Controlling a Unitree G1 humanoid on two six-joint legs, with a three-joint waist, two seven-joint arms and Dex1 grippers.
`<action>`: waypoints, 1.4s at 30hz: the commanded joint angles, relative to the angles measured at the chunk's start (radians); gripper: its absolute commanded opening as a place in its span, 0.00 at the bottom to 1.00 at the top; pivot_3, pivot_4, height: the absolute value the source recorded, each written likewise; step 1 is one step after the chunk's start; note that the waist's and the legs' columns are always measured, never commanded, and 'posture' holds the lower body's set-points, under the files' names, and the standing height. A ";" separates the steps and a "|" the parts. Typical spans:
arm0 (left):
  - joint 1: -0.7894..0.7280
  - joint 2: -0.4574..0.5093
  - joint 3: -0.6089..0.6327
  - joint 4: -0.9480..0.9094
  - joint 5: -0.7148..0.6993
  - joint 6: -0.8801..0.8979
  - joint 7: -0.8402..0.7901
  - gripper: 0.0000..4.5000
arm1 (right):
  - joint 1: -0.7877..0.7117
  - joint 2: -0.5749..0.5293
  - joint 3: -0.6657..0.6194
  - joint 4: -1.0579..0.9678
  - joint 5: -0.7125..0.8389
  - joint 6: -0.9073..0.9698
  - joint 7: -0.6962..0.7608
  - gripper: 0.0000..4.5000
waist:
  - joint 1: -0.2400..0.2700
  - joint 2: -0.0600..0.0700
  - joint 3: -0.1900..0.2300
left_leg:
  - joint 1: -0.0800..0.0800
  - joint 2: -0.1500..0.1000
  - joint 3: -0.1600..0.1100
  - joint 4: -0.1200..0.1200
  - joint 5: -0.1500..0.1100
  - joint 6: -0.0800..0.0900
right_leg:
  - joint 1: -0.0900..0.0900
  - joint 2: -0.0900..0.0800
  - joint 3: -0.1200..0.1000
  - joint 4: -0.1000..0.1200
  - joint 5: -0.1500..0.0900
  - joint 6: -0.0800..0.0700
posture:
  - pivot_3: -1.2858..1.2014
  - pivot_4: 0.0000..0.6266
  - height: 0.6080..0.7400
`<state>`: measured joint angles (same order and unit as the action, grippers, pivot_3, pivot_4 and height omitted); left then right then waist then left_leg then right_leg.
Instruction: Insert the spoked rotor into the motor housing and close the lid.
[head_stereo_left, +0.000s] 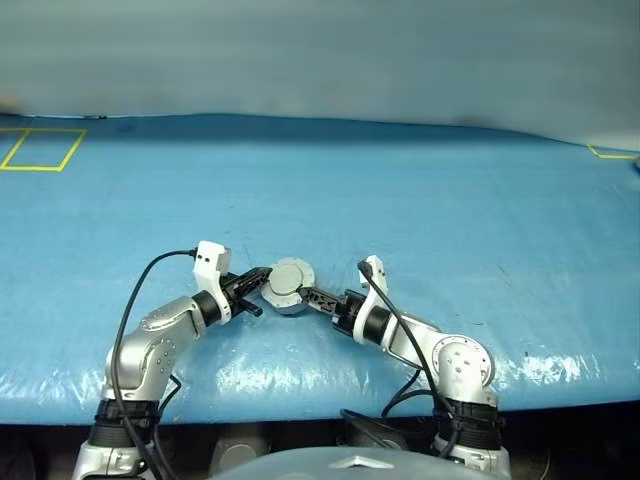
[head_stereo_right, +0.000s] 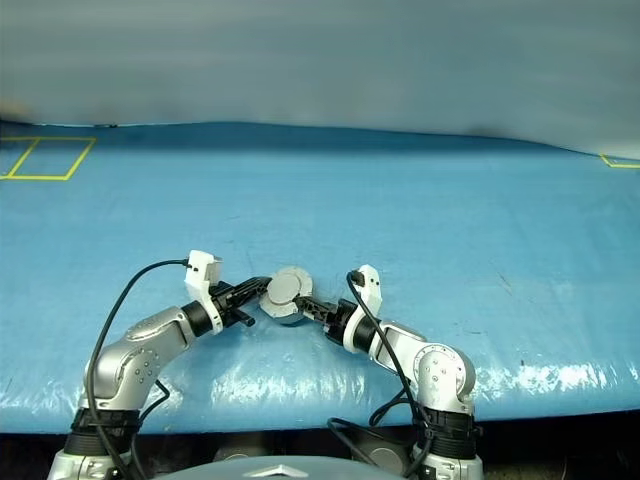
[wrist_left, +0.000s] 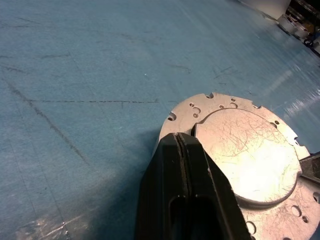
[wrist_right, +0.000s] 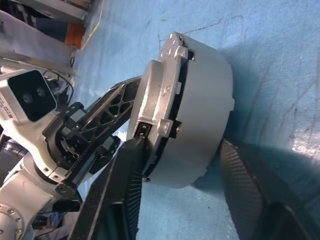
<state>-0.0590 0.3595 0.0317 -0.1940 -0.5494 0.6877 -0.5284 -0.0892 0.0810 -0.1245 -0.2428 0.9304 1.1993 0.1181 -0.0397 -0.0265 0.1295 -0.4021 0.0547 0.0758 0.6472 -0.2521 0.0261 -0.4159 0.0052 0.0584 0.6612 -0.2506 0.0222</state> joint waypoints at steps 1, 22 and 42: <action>0.015 -0.001 -0.019 0.006 0.013 0.013 -0.004 0.00 | -0.012 0.134 0.016 0.012 0.061 -0.019 -0.041 0.29 | 0.000 0.001 0.000 | 0.000 0.000 0.000 0.000 0.000 0.000 | 0.000 0.000 0.000 0.000 0.000 0.000 | 0.52 0.24 1.00; 0.010 -0.203 0.265 -0.002 -0.281 0.052 0.168 0.20 | 0.039 0.108 -0.008 0.039 0.395 -0.125 -0.223 0.27 | -0.003 -0.001 0.001 | -0.014 0.001 -0.003 0.002 0.000 0.000 | -0.012 0.003 0.000 0.001 0.004 0.004 | 0.52 0.24 1.00; 0.092 -0.404 0.381 0.015 -0.996 0.198 0.508 1.00 | -0.127 0.086 0.034 0.101 0.568 -0.359 -0.256 0.27 | 0.003 -0.001 0.002 | -0.027 -0.004 -0.016 0.015 -0.001 0.003 | -0.013 0.004 -0.010 0.000 0.006 0.006 | 0.52 0.24 1.00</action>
<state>0.0314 -0.0379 0.4362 -0.1665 -1.5008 0.8834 -0.0327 -0.1687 0.0781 -0.0963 -0.0986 1.4467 0.8580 -0.1776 -0.0366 -0.0273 0.1314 -0.4295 0.0505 0.0591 0.6628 -0.2534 0.0295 -0.4283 0.0093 0.0476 0.6615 -0.2446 0.0287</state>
